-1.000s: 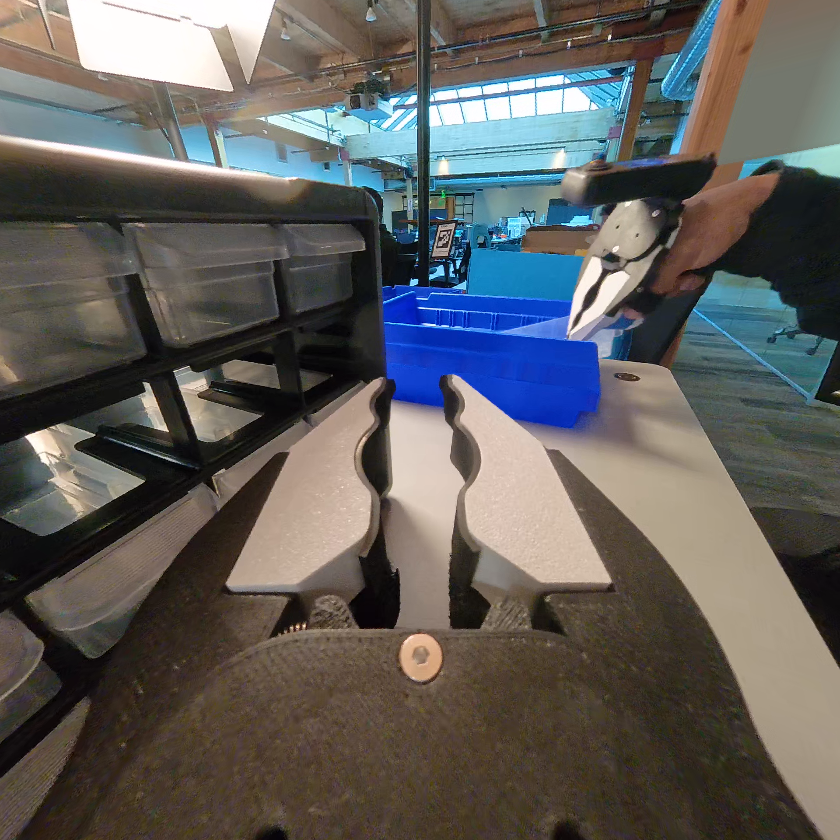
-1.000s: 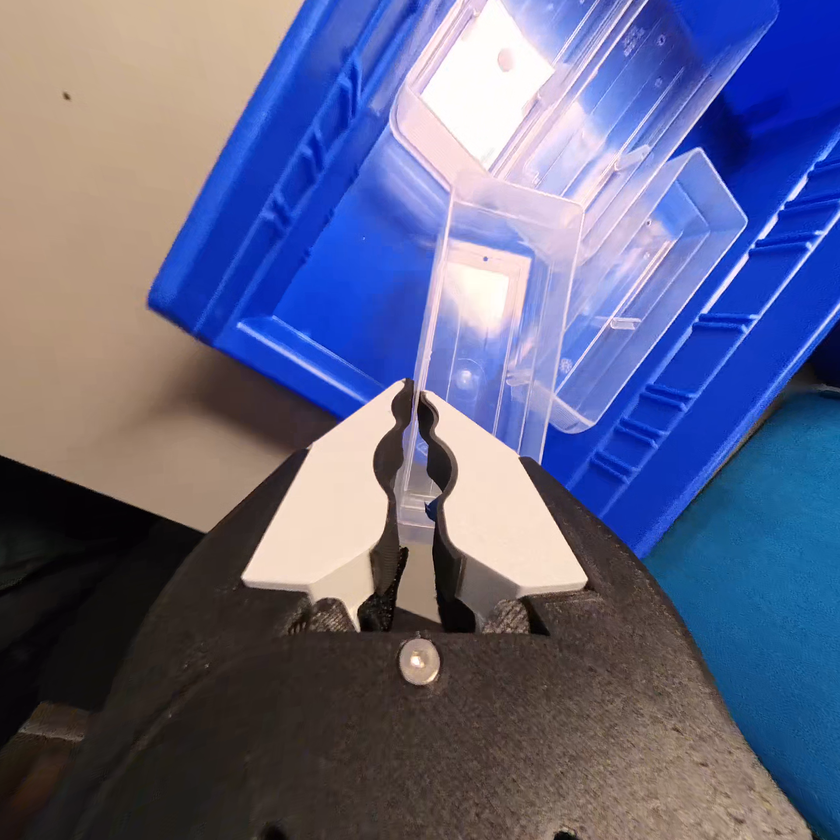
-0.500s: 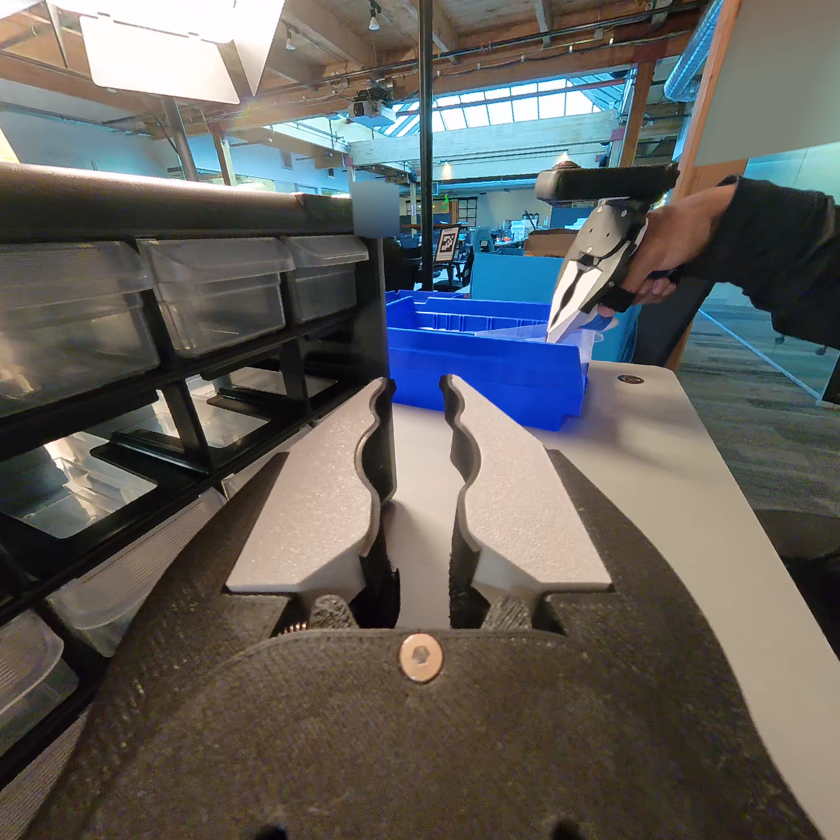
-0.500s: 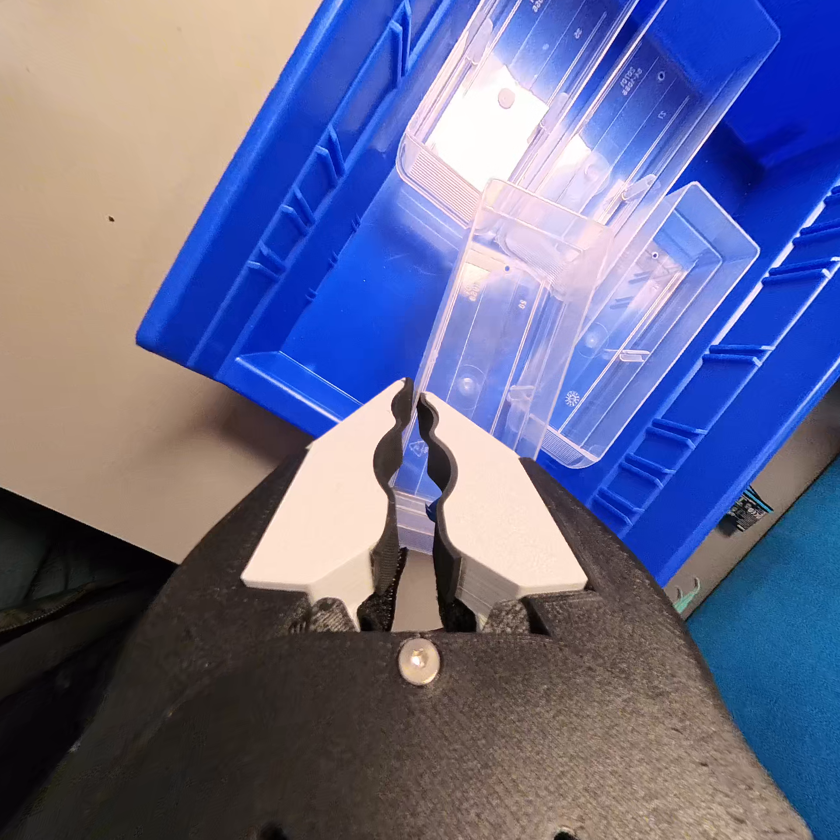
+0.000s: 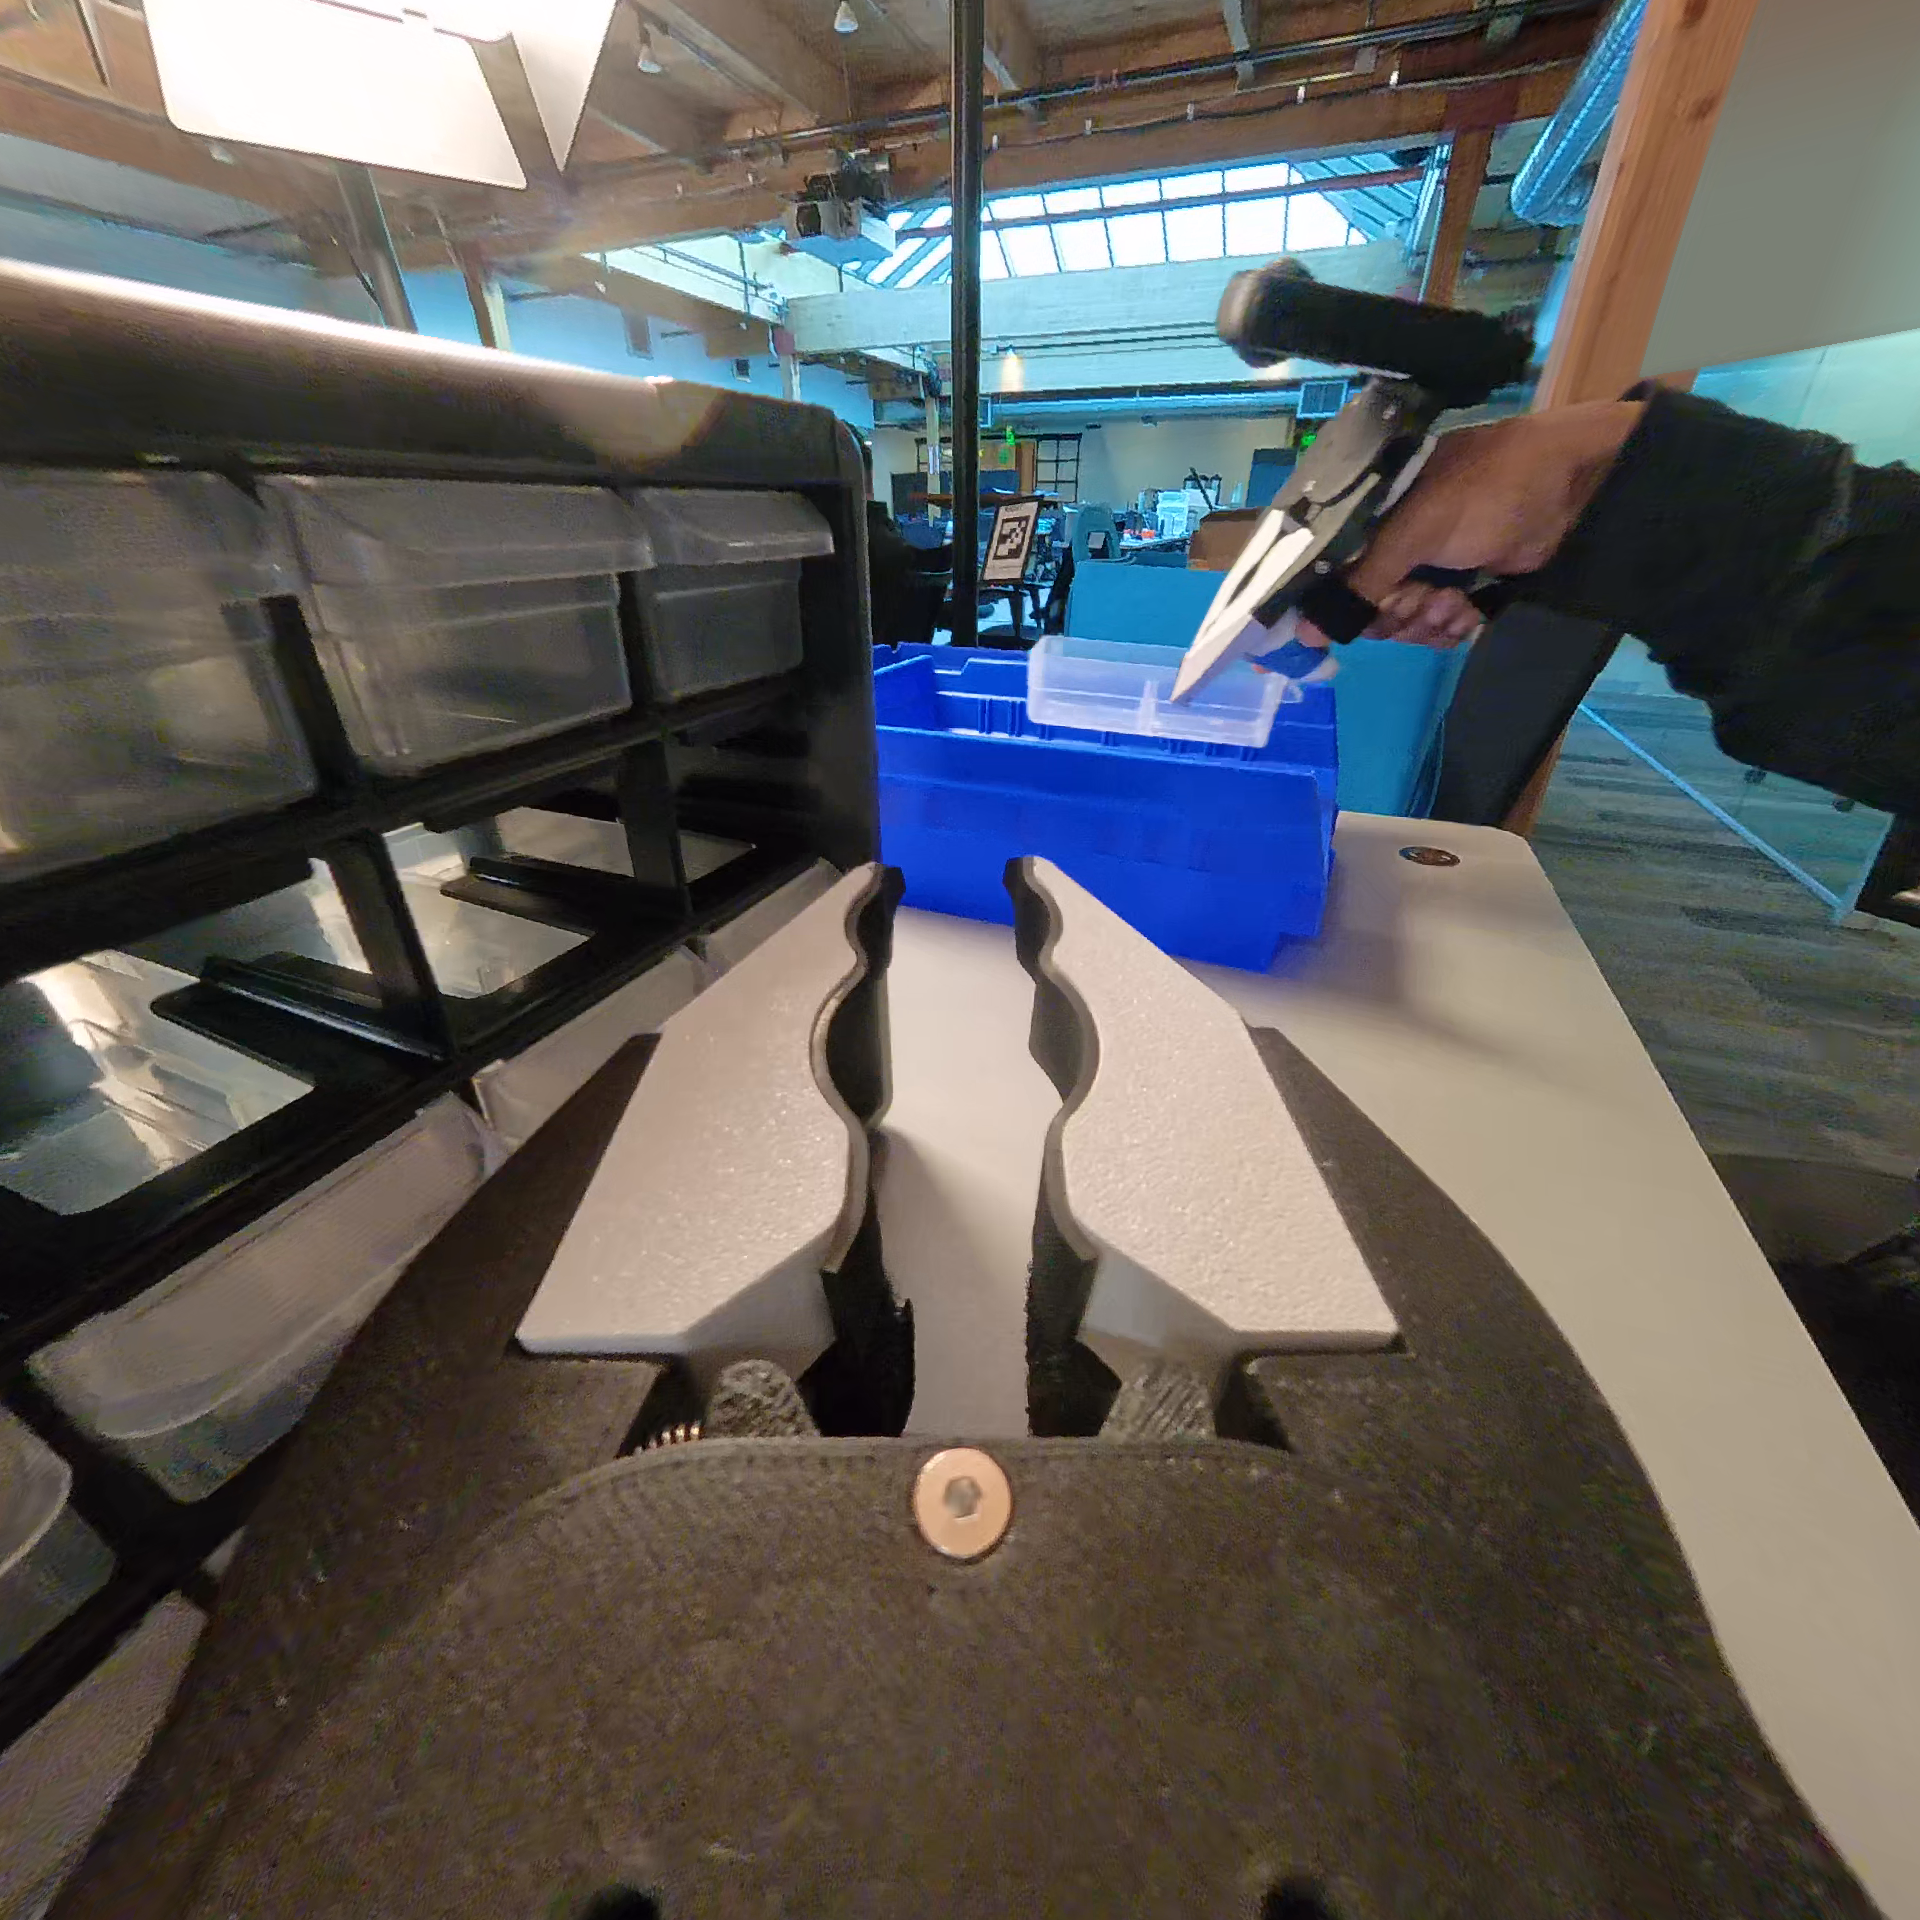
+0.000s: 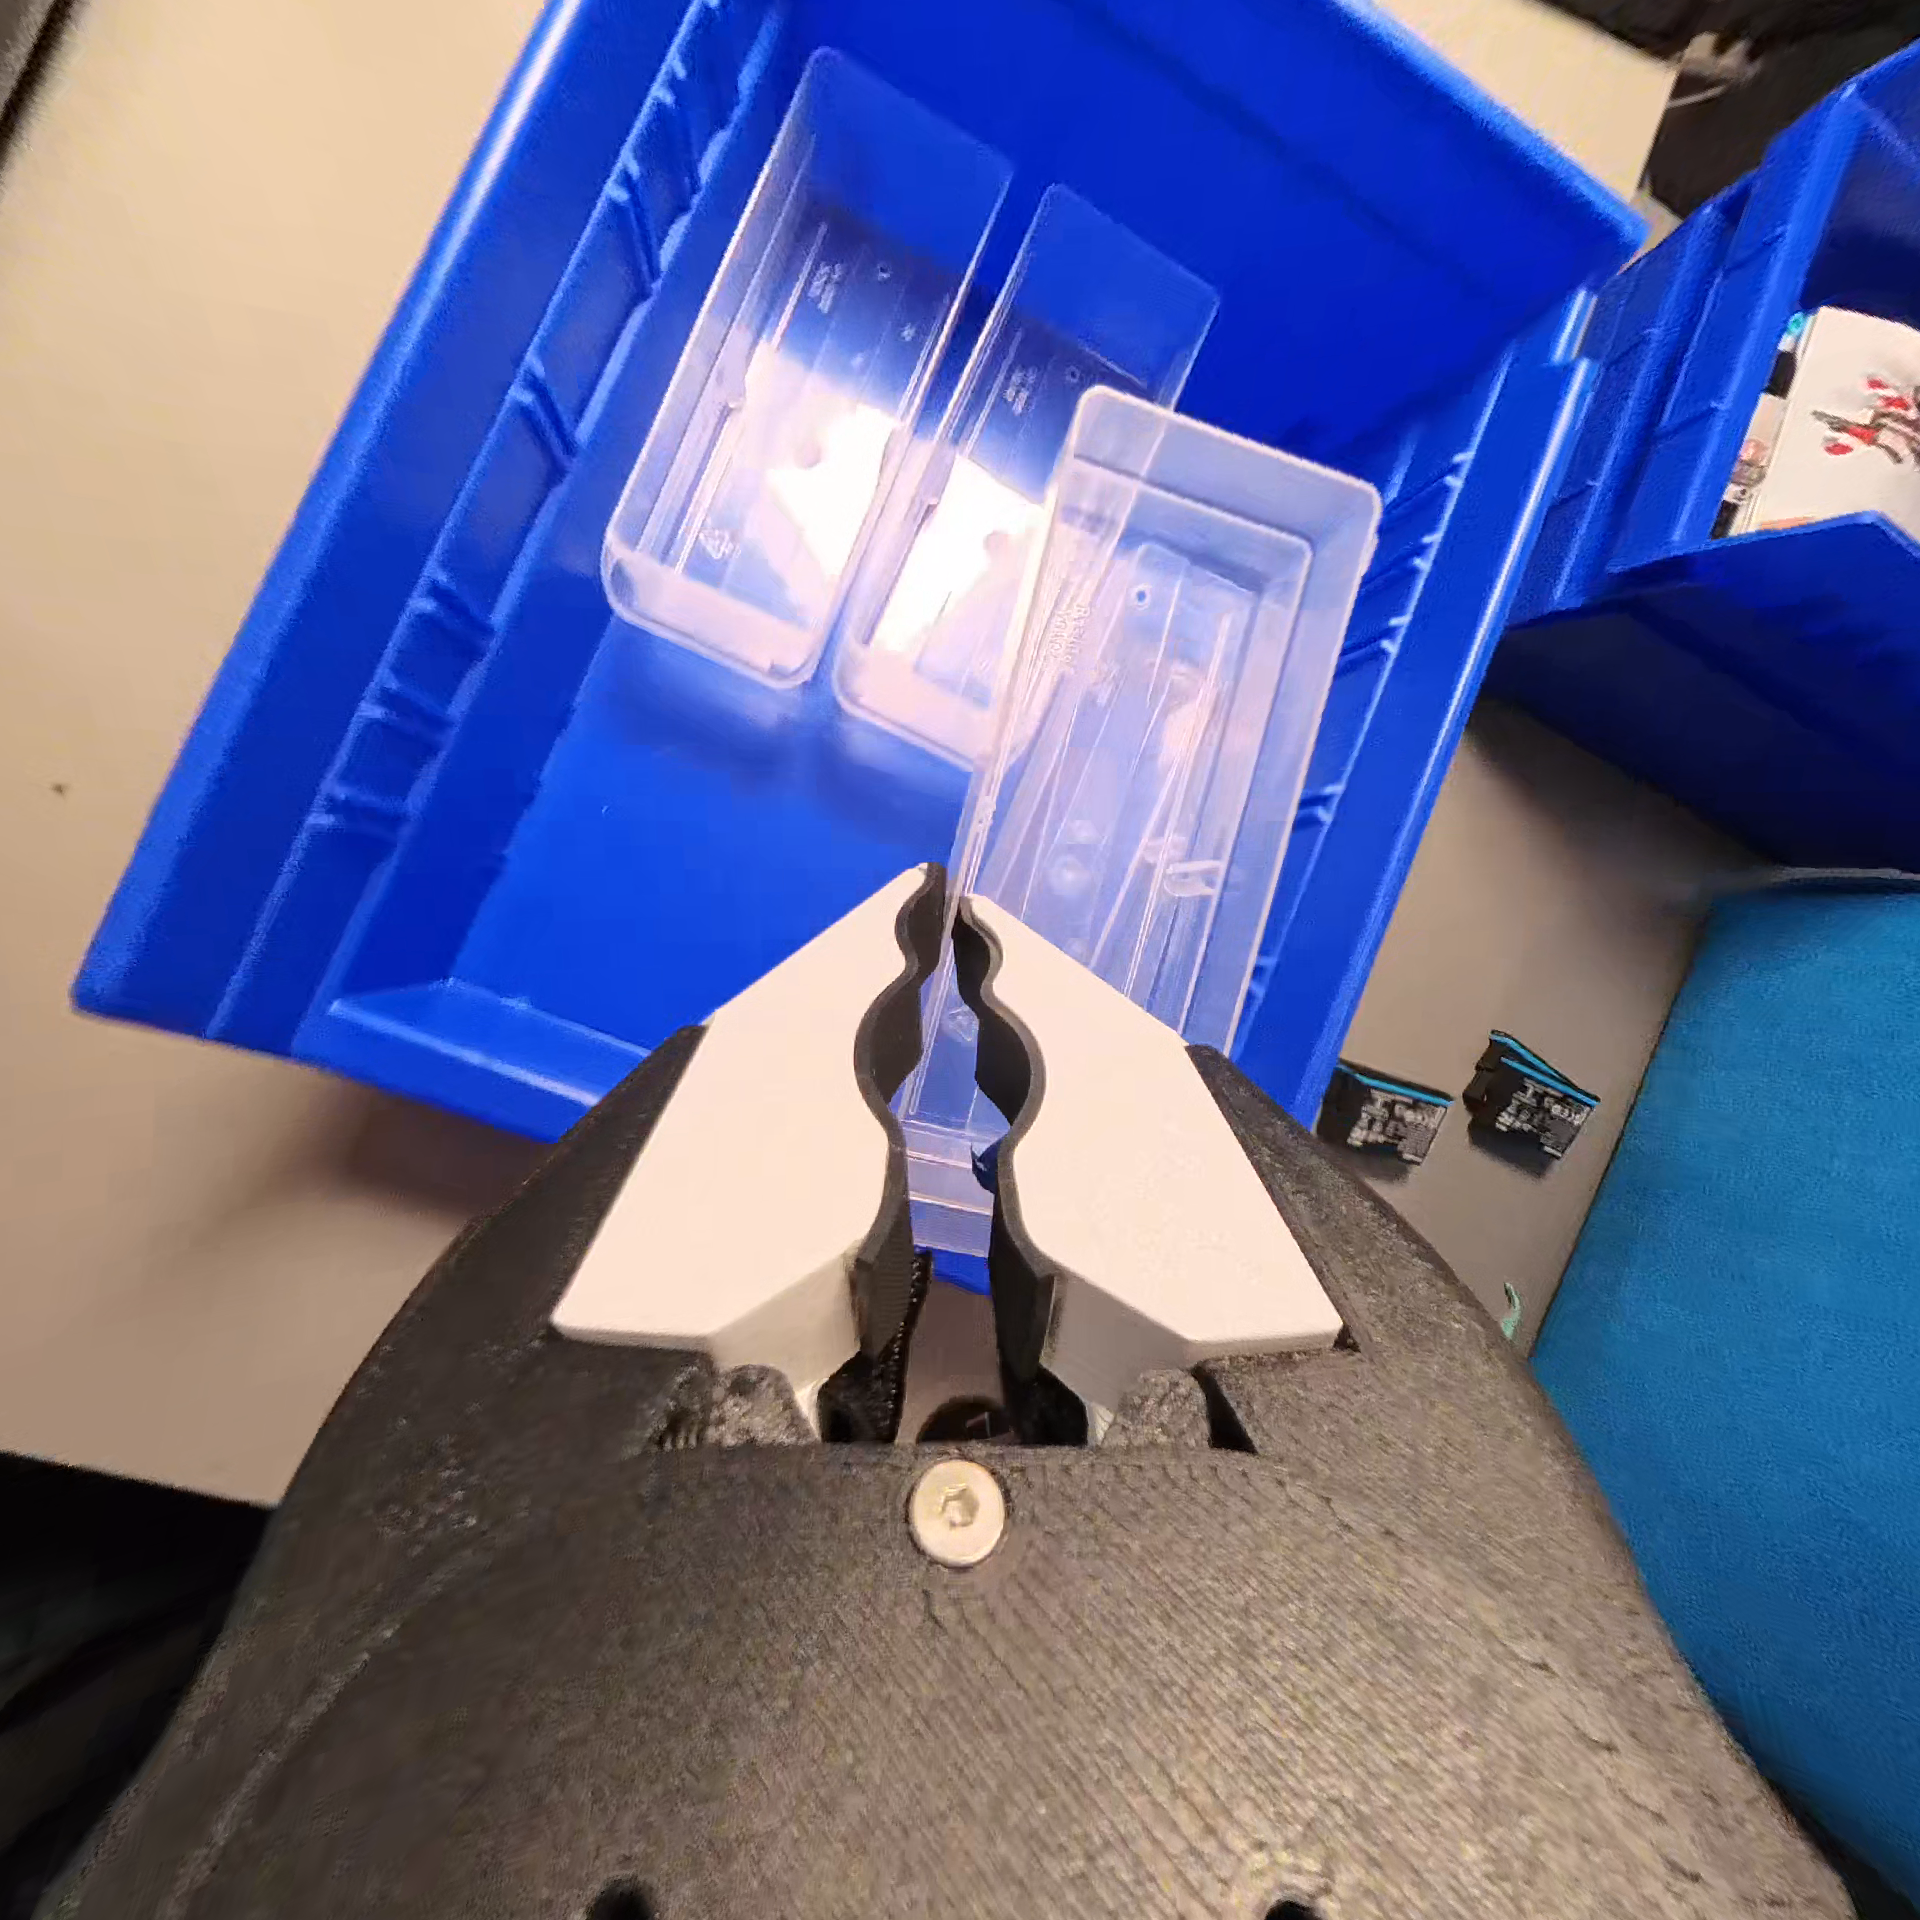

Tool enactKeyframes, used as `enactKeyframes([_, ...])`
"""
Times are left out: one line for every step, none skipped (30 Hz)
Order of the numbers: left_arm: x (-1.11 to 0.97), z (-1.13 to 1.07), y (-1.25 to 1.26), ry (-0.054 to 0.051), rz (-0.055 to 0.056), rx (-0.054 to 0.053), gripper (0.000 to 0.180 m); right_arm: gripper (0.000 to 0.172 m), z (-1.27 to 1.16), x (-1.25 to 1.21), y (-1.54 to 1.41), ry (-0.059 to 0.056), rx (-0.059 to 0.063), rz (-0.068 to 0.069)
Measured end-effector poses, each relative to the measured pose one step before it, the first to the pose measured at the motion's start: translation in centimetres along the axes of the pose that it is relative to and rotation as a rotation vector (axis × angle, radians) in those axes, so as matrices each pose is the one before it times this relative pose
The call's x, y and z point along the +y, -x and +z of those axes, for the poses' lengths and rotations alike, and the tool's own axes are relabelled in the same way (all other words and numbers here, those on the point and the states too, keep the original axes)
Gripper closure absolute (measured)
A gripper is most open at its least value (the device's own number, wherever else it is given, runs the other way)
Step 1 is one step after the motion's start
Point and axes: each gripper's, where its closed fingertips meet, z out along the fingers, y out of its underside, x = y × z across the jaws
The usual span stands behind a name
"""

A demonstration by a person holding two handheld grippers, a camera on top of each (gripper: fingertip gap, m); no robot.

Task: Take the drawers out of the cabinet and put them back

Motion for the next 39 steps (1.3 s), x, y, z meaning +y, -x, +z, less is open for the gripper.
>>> enactKeyframes([0.148, 0.058, -0.104, 0.005, 0.0022, 0.0026, 0.158, 0.17, 0.639, -0.341, 0.016, 0.0026, -0.0095, 0.007])
enactKeyframes([0.103, 0.035, -0.08, 0.0035, 0.0048, 0.0008, 0.158, 0.17, 0.698, -0.268, 0.231, 0.0053, -0.0125, 0.0011])
enactKeyframes([0.041, 0.012, -0.03, 0.0021, 0.0049, -0.0008, 0.158, 0.17, 0.73, -0.185, 0.232, 0.0077, -0.0068, -0.0029])
enactKeyframes([-0.006, -0.015, 0.03, 0.0003, 0.0029, -0.002, 0.158, 0.17, 0.741, -0.131, 0.211, 0.0089, -0.0028, -0.0058])
enactKeyframes([-0.045, -0.051, 0.078, -0.0016, 0.0004, -0.0029, 0.158, 0.17, 0.681, -0.157, 0.268, 0.004, -0.0073, -0.0015])
enactKeyframes([-0.063, -0.055, 0.135, -0.0021, -0.0017, -0.0035, 0.158, 0.17, 0.608, -0.114, 0.184, 0.0038, -0.0062, 0.0062])
enactKeyframes([-0.05, -0.058, 0.149, -0.0019, -0.003, -0.0035, 0.158, 0.17, 0.526, -0.073, 0.008, 0.003, 0.0029, 0.0007])
enactKeyframes([-0.049, -0.062, 0.144, -0.0017, -0.0036, -0.0028, 0.158, 0.17, 0.42, -0.068, -0.161, 0.003, 0.0091, 0.0001])
enactKeyframes([-0.036, -0.046, 0.113, -0.0016, -0.0039, -0.0017, 0.158, 0.169, 0.316, -0.138, -0.207, -0.0013, 0.0081, -0.0002])
enactKeyframes([-0.014, -0.034, 0.06, -0.0008, -0.0037, -0.0003, 0.158, 0.169, 0.191, -0.279, -0.11, -0.0095, -0.0004, 0.0044])
enactKeyframes([0.001, -0.005, 0.032, 0.0001, -0.0022, 0.0005, 0.158, 0.169, 0.114, -0.322, 0.005, -0.0099, -0.0088, 0.0068])
enactKeyframes([0.009, 0.005, -0.029, 0.0006, 0.0, 0.0008, 0.158, 0.169, 0.083, -0.371, 0.035, -0.0122, -0.0085, 0.0038])
enactKeyframes([0.014, 0.025, -0.044, 0.0008, 0.0016, 0.0011, 0.158, 0.169, 0.081, -0.405, 0.018, -0.0119, -0.0061, 0.0058])
enactKeyframes([0.026, 0.033, -0.06, 0.0009, 0.0021, 0.0012, 0.158, 0.169, 0.114, -0.476, -0.001, -0.0157, -0.0044, 0.0018])
enactKeyframes([0.03, 0.035, -0.051, 0.0012, 0.0015, 0.0012, 0.158, 0.169, 0.155, -0.517, 0.016, -0.0189, -0.0039, -0.0004])
enactKeyframes([0.047, 0.022, -0.042, 0.0017, 0.0004, 0.0013, 0.158, 0.168, 0.183, -0.428, -0.012, -0.0138, -0.0035, 0.0037])
enactKeyframes([0.048, 0.026, -0.028, 0.0018, -0.0001, 0.001, 0.158, 0.166, 0.162, -0.316, -0.061, -0.0109, 0.0005, 0.0001])
enactKeyframes([0.033, 0.002, 0.002, 0.0016, 0.0006, -0.0001, 0.158, 0.164, 0.066, -0.235, -0.053, -0.0097, 0.0034, 0.0008])
enactKeyframes([0.033, 0.002, 0.029, 0.0016, 0.0018, -0.0015, 0.158, 0.162, -0.094, -0.248, -0.026, -0.0144, 0.0047, 0.0039])
enactKeyframes([0.018, -0.018, 0.062, 0.0013, 0.0018, -0.0022, 0.158, 0.154, -0.284, -0.262, -0.022, -0.0193, 0.006, 0.0043])
enactKeyframes([-0.019, -0.022, 0.084, 0.0002, 0.0005, -0.0025, 0.158, 0.148, -0.418, -0.177, 0.026, -0.0168, 0.0053, 0.004])
enactKeyframes([-0.063, -0.041, 0.084, -0.0014, -0.001, -0.002, 0.158, 0.142, -0.581, -0.163, 0.063, -0.0195, 0.005, -0.0008])
enactKeyframes([-0.056, -0.03, 0.071, -0.0017, -0.0019, -0.0012, 0.158, 0.14, -0.716, -0.123, 0.143, -0.0232, 0.0034, -0.0029])
enactKeyframes([-0.043, -0.032, 0.063, -0.0008, -0.0017, -0.0012, 0.158, 0.14, -0.804, 0.026, 0.257, -0.02, -0.0013, 0.0011])
enactKeyframes([-0.035, -0.023, 0.04, -0.0003, -0.0009, -0.0011, 0.158, 0.139, -0.819, 0.137, 0.423, -0.0186, -0.0095, 0.0032])
enactKeyframes([-0.027, -0.004, 0.029, -0.0005, -0.0001, -0.0009, 0.158, 0.137, -0.81, 0.208, 0.648, -0.0222, -0.0188, 0.0039])
enactKeyframes([-0.035, -0.005, 0.024, -0.001, 0.0005, -0.0011, 0.158, 0.136, -0.796, 0.298, 0.751, -0.0235, -0.0216, 0.0106])
enactKeyframes([-0.037, 0.0, 0.006, -0.0012, 0.001, -0.0018, 0.157, 0.136, -0.73, 0.36, 0.878, -0.0246, -0.026, 0.0109])
enactKeyframes([-0.065, -0.004, 0.022, -0.0017, 0.0019, -0.0028, 0.157, 0.135, -0.667, 0.409, 0.974, -0.0263, -0.0275, 0.0098])
enactKeyframes([-0.118, -0.013, 0.068, -0.0025, 0.0032, -0.0061, 0.157, 0.133, -0.596, 0.423, 0.871, -0.0279, -0.02, 0.0146])
enactKeyframes([-0.17, -0.036, 0.186, -0.0025, 0.0024, -0.0126, 0.156, 0.13, -0.513, 0.395, 0.809, -0.0295, -0.014, 0.0179])
enactKeyframes([-0.246, -0.072, 0.298, -0.0014, -0.0015, -0.0189, 0.154, 0.128, -0.408, 0.41, 0.916, -0.0282, -0.02, 0.0179])
enactKeyframes([-0.313, -0.144, 0.405, -0.0015, -0.0064, -0.025, 0.152, 0.125, -0.292, 0.443, 0.942, -0.0256, -0.0219, 0.0199])
enactKeyframes([-0.415, -0.257, 0.543, -0.0031, -0.0115, -0.0334, 0.148, 0.121, -0.197, 0.449, 0.799, -0.0213, -0.0141, 0.018])
enactKeyframes([-0.453, -0.448, 0.647, -0.0037, -0.0155, -0.041, 0.143, 0.117, -0.137, 0.428, 0.662, -0.0181, -0.007, 0.0108])
enactKeyframes([-0.42, -0.685, 0.816, -0.0039, -0.018, -0.0519, 0.139, 0.113, -0.111, 0.363, 0.513, -0.0163, -0.0002, 0.0069])
enactKeyframes([-0.326, -0.937, 1.029, -0.0005, -0.0201, -0.0667, 0.134, 0.109, -0.087, 0.275, 0.38, -0.0152, 0.0035, 0.005])
enactKeyframes([-0.241, -1.167, 1.113, 0.0063, -0.0176, -0.0705, 0.129, 0.106, -0.042, 0.215, 0.277, -0.0116, 0.007, 0.0042])
enactKeyframes([-0.21, -1.372, 1.239, 0.0117, -0.0077, -0.0766, 0.127, 0.102, 0.006, 0.091, 0.223, -0.0129, 0.006, 0.0084])
